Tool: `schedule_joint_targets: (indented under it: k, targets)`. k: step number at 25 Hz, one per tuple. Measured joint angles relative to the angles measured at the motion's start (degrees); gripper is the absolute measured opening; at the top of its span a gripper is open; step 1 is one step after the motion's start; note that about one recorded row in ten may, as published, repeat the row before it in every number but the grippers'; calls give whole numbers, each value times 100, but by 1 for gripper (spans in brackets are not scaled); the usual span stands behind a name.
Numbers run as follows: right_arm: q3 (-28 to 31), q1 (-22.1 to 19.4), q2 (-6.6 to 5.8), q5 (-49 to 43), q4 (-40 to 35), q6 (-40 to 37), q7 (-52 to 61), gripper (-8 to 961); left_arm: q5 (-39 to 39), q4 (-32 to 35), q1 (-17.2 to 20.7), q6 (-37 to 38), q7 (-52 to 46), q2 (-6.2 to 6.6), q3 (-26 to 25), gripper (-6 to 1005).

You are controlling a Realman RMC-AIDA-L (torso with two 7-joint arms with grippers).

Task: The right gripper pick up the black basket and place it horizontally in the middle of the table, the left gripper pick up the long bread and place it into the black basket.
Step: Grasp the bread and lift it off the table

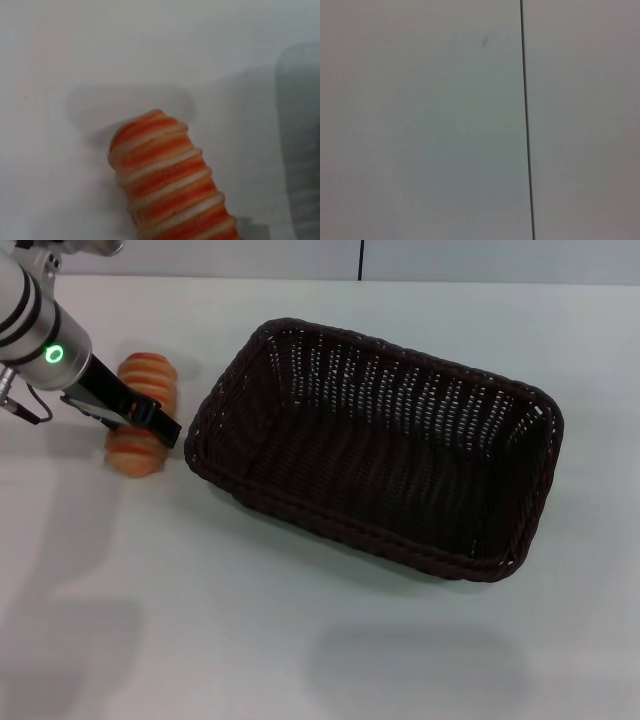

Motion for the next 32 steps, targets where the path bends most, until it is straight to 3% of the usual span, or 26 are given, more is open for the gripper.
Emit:
schedule_joint_targets:
  k: [13,26,32]
  targets:
    - [-97,86,-3,-6,21,1,-11,332,45,240,7,90,-45,25,3,812]
    - [-136,126,-6,-9,31,1,-11,332,90,183,94,80,-8,24,63,594]
    - [-141,146,-11,-9,28,3,-11,331,100,-624,477,62,-68,-3,291,492]
